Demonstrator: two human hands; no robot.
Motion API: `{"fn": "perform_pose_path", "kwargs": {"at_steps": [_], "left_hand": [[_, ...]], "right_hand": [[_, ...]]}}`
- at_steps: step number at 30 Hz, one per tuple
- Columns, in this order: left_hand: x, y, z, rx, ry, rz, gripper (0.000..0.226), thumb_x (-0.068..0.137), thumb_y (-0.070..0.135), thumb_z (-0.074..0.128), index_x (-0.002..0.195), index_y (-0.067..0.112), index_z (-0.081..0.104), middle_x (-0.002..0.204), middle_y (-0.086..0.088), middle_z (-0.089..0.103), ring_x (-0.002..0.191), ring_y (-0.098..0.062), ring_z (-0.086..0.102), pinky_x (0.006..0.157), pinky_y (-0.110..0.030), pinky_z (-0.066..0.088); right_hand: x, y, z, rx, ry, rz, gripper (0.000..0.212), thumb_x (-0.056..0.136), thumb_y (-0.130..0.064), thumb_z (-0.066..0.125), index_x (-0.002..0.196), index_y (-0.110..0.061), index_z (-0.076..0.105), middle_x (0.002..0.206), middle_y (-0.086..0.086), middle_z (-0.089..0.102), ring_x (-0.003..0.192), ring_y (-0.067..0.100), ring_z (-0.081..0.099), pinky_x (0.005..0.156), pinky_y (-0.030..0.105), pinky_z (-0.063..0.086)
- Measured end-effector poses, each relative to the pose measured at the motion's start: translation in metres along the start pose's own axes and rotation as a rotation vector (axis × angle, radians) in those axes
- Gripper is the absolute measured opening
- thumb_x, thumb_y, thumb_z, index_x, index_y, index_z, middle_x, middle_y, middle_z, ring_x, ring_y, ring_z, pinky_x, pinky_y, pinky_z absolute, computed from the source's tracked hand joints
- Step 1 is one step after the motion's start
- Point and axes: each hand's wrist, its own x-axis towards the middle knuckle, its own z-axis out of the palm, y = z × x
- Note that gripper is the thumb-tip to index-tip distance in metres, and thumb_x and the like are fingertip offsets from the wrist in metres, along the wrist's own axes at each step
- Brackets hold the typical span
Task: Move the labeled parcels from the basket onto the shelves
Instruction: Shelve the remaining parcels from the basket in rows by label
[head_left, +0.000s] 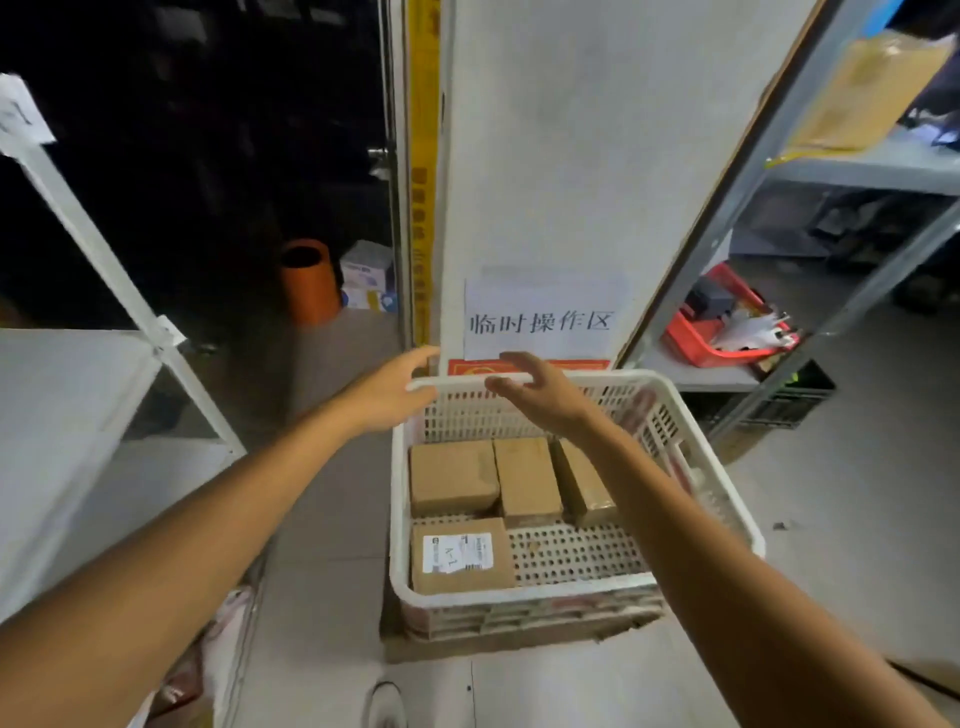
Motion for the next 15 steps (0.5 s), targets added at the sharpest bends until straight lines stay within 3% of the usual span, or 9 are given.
{"fn": "perform_pose_path", "kwargs": {"at_steps": [2, 4, 7, 10, 15], "left_hand": [[0.021, -0.013, 0.023, -0.039, -0.077, 0.01, 0.052, 0.095, 0.01, 0.054, 0.142, 0.024, 0.038, 0.133, 0.005, 0.048, 0.121, -0.016, 0.05, 0.093, -0.031, 0.05], [0.038, -0.028, 0.049, -0.062, -0.14, -0.006, 0.056, 0.094, 0.01, 0.056, 0.144, 0.023, 0.036, 0.142, -0.003, 0.046, 0.13, -0.023, 0.046, 0.104, -0.042, 0.045], [0.059, -0.041, 0.086, -0.044, -0.208, -0.065, 0.057, 0.095, 0.01, 0.053, 0.147, 0.018, 0.031, 0.15, -0.005, 0.038, 0.136, -0.023, 0.039, 0.11, -0.037, 0.035], [0.078, -0.057, 0.121, -0.023, -0.256, -0.129, 0.056, 0.096, 0.016, 0.053, 0.147, 0.023, 0.032, 0.151, -0.003, 0.037, 0.138, -0.02, 0.035, 0.11, -0.032, 0.032], [0.09, -0.093, 0.177, 0.012, -0.267, -0.293, 0.054, 0.096, 0.02, 0.054, 0.146, 0.026, 0.034, 0.146, 0.001, 0.041, 0.125, -0.016, 0.046, 0.093, -0.025, 0.039]], "right_hand": [[0.004, 0.025, 0.002, 0.012, -0.018, 0.056, 0.043, 0.095, -0.03, 0.058, 0.132, -0.01, 0.051, 0.124, 0.005, 0.058, 0.11, 0.021, 0.058, 0.09, 0.038, 0.053], [0.011, 0.053, 0.005, 0.035, -0.028, 0.122, 0.039, 0.095, -0.026, 0.058, 0.129, -0.008, 0.054, 0.127, 0.007, 0.059, 0.116, 0.021, 0.055, 0.098, 0.039, 0.048], [0.019, 0.096, 0.009, 0.084, -0.071, 0.218, 0.037, 0.096, -0.021, 0.058, 0.129, -0.006, 0.053, 0.128, 0.005, 0.054, 0.125, 0.019, 0.047, 0.107, 0.035, 0.039], [0.03, 0.141, 0.014, 0.106, -0.094, 0.324, 0.05, 0.094, -0.033, 0.059, 0.137, -0.009, 0.048, 0.141, 0.009, 0.048, 0.132, 0.023, 0.043, 0.109, 0.038, 0.037], [0.056, 0.219, 0.045, 0.145, -0.267, 0.438, 0.054, 0.094, -0.039, 0.058, 0.141, -0.016, 0.044, 0.147, 0.01, 0.043, 0.125, 0.023, 0.049, 0.086, 0.026, 0.045]]}}
